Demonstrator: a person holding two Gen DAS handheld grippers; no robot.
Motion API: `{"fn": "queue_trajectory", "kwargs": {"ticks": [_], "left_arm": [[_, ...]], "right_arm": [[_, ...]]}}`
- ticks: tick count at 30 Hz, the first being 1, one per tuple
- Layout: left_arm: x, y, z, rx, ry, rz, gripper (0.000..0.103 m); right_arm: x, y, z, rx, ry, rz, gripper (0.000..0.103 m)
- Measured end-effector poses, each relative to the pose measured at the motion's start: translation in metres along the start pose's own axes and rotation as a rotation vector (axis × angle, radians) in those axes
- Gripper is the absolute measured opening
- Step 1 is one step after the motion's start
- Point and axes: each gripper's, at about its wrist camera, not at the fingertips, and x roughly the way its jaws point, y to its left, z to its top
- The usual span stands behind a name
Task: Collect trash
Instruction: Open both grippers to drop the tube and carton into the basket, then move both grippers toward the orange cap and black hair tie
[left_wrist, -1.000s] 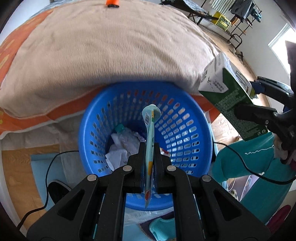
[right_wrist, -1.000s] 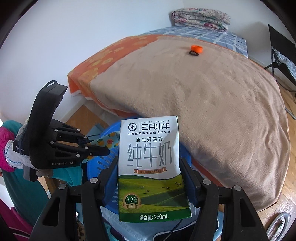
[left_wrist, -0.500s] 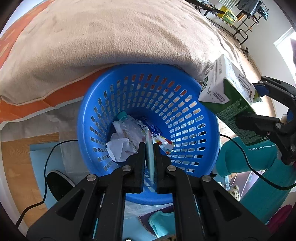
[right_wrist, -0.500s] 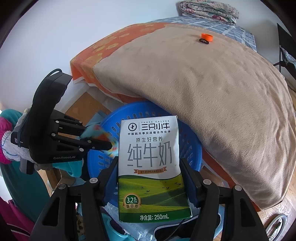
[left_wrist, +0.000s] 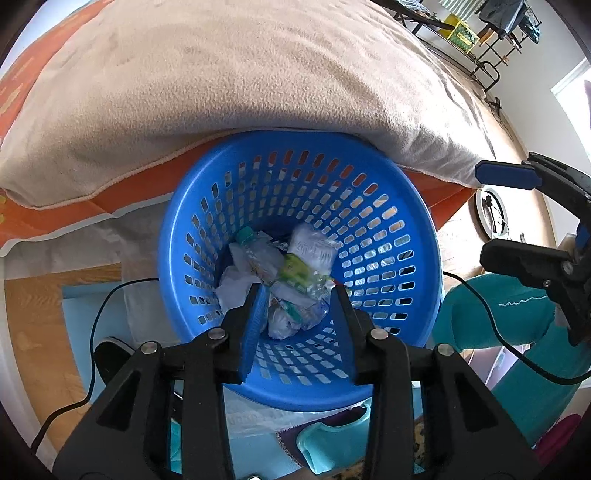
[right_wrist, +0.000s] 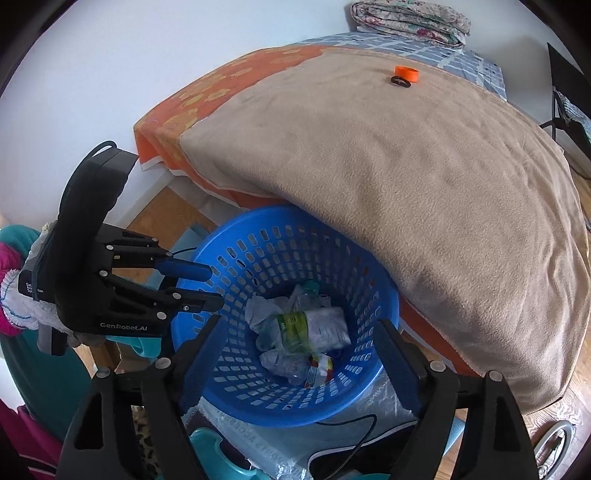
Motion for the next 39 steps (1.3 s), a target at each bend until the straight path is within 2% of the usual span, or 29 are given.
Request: {"fn": "queue_trajectory", "kwargs": {"ticks": [15, 22, 34, 39], "left_arm": [[-0.011, -0.001, 0.01, -0.009, -0.044, -0.002, 0.037], [-0.023, -0.001, 0.025, -0.013, -0.084, -0.007, 0.037], [-0.054, 0.002, 0.089, -0.019, -0.209, 0.013, 0.037], [-0.057, 0.01, 0.122, -0.066, -0.235, -0.01, 0.037]], "right_arm": [[-0.016, -0.012, 0.007, 0.049, -0.067, 0.002, 0.088], [-0.034, -0.029, 0.021, 0.112, -0.134, 0.0, 0.089], [-0.06, -0.068, 0.063, 0.228, -0.233, 0.0, 0.089], [-0.064, -0.077, 0.084, 0.205, -0.258, -0.02, 0.089]]}}
